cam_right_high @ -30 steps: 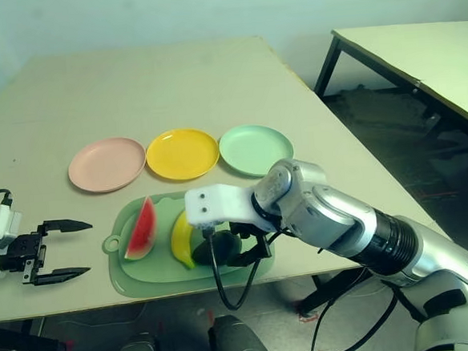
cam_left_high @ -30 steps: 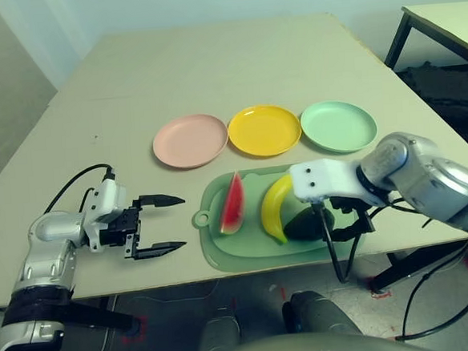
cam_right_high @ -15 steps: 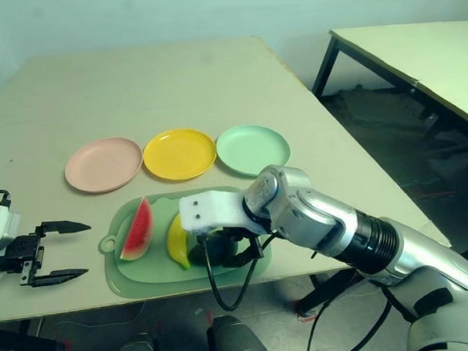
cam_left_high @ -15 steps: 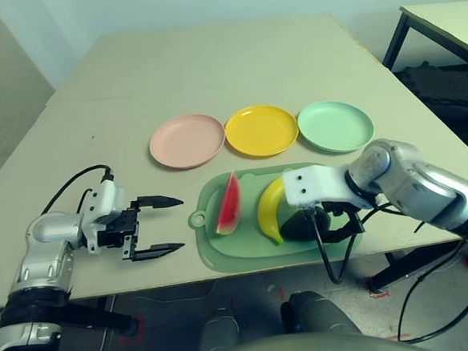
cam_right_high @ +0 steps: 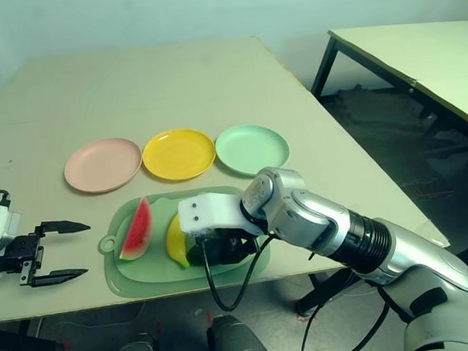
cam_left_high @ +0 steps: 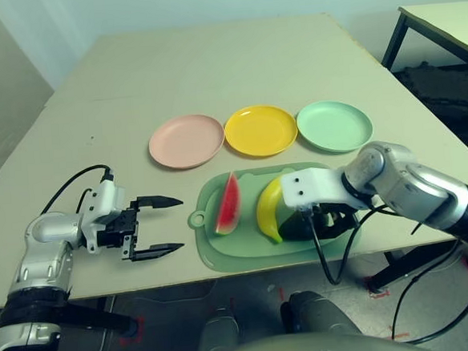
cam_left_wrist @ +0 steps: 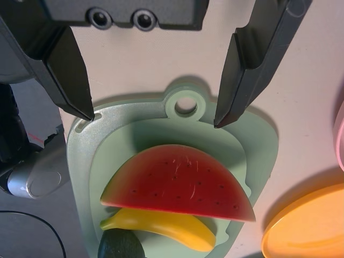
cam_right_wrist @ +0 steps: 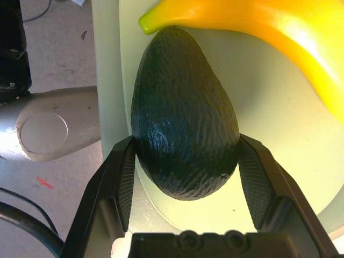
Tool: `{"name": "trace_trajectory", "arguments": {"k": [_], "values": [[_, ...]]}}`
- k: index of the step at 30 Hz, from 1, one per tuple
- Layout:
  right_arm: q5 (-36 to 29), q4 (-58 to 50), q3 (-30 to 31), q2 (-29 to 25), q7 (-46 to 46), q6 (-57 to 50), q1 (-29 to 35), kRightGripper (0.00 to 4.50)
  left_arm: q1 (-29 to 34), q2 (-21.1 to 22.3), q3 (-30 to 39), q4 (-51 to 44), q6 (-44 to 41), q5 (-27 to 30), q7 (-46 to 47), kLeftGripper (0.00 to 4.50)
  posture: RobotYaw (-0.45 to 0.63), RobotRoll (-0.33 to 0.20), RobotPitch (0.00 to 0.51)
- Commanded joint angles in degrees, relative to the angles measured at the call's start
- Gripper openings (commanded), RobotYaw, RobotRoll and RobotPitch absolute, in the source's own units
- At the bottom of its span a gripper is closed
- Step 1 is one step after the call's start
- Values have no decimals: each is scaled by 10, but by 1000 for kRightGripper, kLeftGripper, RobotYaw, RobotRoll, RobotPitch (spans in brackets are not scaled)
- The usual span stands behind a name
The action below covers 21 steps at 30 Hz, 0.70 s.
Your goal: Place the fruits into color-matched plates.
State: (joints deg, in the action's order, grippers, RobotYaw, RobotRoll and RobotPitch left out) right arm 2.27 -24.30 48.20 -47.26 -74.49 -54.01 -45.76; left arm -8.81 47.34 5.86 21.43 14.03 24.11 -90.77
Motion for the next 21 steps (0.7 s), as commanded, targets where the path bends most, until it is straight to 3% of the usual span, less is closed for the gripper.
{"name": "trace_trajectory", "arguments": {"k": [1, 7, 13, 17, 21], "values": [[1, 2, -2, -7, -7, 8, 0, 3053, -2, 2, 0, 0, 3, -5, 2, 4500, -126, 0, 36], [-4, 42, -31, -44, -52, 52, -29, 3053, -2, 1, -2, 16, 0, -19, 25, 4500, -128, 0, 38], [20, 151, -57, -56, -88, 140, -75, 3053, -7, -7, 11, 10, -24, -5, 50, 4500, -121, 0, 41], [55, 311, -75, -15, -66, 218, -142, 3053, -17, -16, 26, -6, -69, 6, 95, 4500, -116, 0, 40], [95, 557, -96, 68, 11, 320, -222, 3053, -23, -28, 43, -34, -146, 27, 156, 4500, -106, 0, 40]]}}
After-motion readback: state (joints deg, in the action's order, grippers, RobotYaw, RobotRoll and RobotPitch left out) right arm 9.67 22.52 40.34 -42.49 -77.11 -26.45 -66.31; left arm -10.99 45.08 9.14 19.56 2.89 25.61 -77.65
